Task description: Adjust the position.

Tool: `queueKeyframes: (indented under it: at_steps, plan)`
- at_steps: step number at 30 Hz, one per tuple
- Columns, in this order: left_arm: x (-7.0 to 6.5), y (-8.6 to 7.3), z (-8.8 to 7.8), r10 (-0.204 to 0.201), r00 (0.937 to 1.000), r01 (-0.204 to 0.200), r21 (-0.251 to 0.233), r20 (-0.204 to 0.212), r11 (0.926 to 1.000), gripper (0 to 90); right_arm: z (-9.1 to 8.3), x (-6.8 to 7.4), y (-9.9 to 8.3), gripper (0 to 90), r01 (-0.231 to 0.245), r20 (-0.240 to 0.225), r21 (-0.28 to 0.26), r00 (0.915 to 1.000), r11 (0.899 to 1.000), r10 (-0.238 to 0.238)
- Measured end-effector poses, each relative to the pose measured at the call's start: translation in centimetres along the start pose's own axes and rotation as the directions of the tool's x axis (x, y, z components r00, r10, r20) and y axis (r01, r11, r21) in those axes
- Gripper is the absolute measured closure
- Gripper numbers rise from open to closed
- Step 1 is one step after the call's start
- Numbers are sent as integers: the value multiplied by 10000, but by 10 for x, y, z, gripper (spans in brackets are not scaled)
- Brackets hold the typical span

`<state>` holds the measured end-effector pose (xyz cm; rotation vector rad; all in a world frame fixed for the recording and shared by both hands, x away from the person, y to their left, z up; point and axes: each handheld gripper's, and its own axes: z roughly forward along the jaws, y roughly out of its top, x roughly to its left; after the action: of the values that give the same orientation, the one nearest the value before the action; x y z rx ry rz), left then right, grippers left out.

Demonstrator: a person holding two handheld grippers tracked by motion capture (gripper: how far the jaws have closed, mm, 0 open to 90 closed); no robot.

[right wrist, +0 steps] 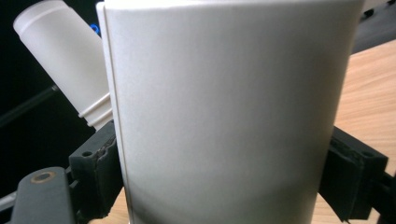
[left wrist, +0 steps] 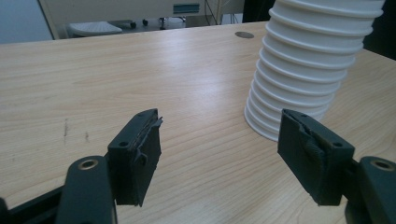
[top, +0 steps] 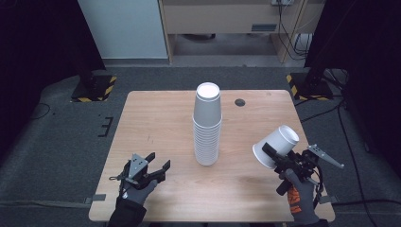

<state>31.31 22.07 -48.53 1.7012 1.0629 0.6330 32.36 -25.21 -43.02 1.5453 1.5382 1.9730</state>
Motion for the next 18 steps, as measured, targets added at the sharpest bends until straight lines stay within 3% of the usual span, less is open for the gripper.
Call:
queueKeyframes:
  at_steps: [2, 12, 18]
  plan:
    - [-3, 1, 1, 92, 9999, -92, -8, 69, 10000, 284, 0, -1, -2, 152, -258, -105, -8, 9996, 9997, 258]
    - [-20, 7, 4, 323, 9985, -311, -274, 453, 9991, 285, 1, -3, -4, 152, -654, -398, 25, 9971, 9979, 654]
    - [-24, 8, 5, 360, 9976, -341, -343, 591, 9988, 289, 2, -3, -6, 152, -638, -371, 111, 9973, 9979, 641]
